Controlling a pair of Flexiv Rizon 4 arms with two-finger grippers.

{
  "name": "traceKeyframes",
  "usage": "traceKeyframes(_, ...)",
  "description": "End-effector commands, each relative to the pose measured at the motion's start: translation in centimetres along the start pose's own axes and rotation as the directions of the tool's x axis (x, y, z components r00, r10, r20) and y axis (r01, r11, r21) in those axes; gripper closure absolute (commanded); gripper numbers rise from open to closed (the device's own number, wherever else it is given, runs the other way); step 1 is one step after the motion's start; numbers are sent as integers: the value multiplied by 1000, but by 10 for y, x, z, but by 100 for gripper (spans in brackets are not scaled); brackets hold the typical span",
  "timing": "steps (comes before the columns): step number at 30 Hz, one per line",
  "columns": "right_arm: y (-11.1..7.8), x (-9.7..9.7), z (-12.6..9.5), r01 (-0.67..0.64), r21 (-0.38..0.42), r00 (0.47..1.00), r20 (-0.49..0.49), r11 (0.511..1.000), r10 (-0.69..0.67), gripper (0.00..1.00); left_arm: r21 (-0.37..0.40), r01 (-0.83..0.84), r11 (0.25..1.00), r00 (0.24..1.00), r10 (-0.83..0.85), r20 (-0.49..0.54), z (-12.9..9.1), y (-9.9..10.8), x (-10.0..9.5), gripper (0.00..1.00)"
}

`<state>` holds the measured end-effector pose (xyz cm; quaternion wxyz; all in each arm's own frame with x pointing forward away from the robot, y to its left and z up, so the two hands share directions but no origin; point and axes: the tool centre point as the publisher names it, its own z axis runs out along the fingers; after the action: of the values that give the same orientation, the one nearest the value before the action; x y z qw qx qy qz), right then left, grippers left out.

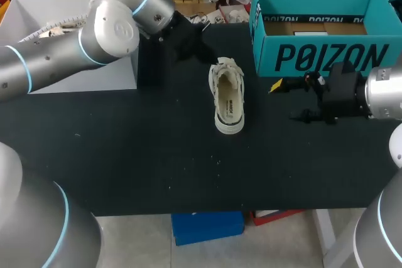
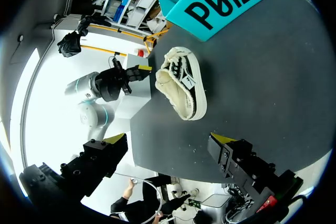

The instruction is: Take the shoe out of the shoebox, open the shoe tongue, remove and reinsert the insole, then place the shoe into the shoebox

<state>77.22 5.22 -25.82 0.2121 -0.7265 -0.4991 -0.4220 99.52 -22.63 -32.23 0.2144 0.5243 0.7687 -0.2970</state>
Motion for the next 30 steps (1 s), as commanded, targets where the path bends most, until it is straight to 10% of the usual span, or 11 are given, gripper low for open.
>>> traceKeyframes(1,1,1,1,-1,1,1000,2,1000,1,0,25,-5,1000,1000,5,-13,25,8,-8,100)
traceKeyframes(20,1,1,1,-1,1,1000,2,1000,1,0,80,-63,995,998,66,-25,27,-24,4,100)
traceKeyframes(30,1,1,1,-1,1,1000,2,1000,1,0,72,-110,991,993,113,-38,-16,-39,0,100)
